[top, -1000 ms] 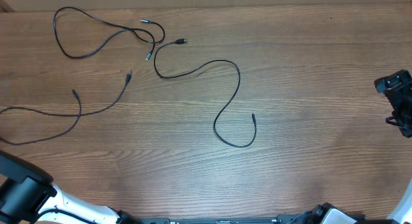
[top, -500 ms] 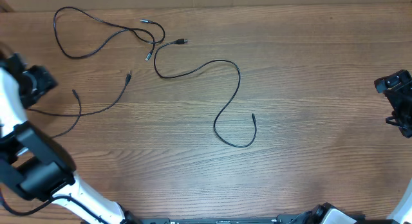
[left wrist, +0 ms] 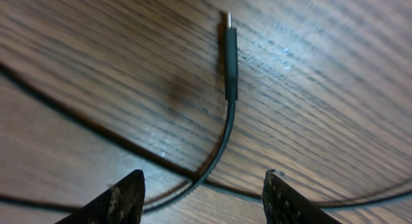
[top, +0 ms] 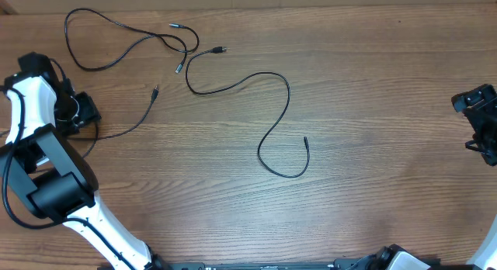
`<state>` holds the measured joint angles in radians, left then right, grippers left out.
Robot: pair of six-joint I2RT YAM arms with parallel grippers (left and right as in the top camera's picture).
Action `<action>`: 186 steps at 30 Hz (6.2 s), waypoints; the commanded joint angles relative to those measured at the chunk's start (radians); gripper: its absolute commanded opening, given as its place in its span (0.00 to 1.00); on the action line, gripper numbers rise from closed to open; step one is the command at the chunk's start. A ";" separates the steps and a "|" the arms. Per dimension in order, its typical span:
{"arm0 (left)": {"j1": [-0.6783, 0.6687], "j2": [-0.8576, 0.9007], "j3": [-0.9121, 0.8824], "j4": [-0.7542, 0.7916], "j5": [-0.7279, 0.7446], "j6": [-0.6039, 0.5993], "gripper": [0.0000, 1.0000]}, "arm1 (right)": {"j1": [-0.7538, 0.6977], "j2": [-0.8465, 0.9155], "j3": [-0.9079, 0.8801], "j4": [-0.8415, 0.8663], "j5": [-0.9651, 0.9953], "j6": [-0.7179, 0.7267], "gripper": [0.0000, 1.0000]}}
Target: Untangle cables
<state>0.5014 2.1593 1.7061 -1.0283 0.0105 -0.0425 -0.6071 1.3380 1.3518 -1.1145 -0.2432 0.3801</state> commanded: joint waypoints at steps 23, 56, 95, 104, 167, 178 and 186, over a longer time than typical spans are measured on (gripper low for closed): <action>-0.005 0.150 0.053 0.010 -0.018 0.023 0.04 | -0.001 -0.003 0.011 0.005 0.011 -0.008 1.00; -0.073 -0.054 0.050 -0.182 0.444 0.356 0.04 | -0.001 -0.003 0.011 0.005 0.011 -0.008 1.00; -0.254 -0.066 0.238 -0.318 0.441 0.180 0.91 | -0.001 -0.003 0.011 0.005 0.011 -0.008 1.00; -0.255 -0.068 0.533 -0.296 0.447 -0.258 1.00 | -0.001 -0.003 0.011 0.005 0.011 -0.008 1.00; -0.329 -0.067 0.539 -0.394 -0.057 -0.360 0.99 | -0.001 -0.003 0.011 0.005 0.011 -0.008 1.00; -0.354 -0.067 0.539 -0.309 0.016 -0.263 0.97 | -0.001 -0.003 0.011 0.005 0.011 -0.008 1.00; -0.354 -0.040 0.539 -0.132 0.005 -0.166 0.93 | -0.001 -0.003 0.011 0.005 0.011 -0.008 1.00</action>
<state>0.1566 2.1094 2.2318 -1.1954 0.0177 -0.2905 -0.6071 1.3380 1.3518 -1.1145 -0.2424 0.3798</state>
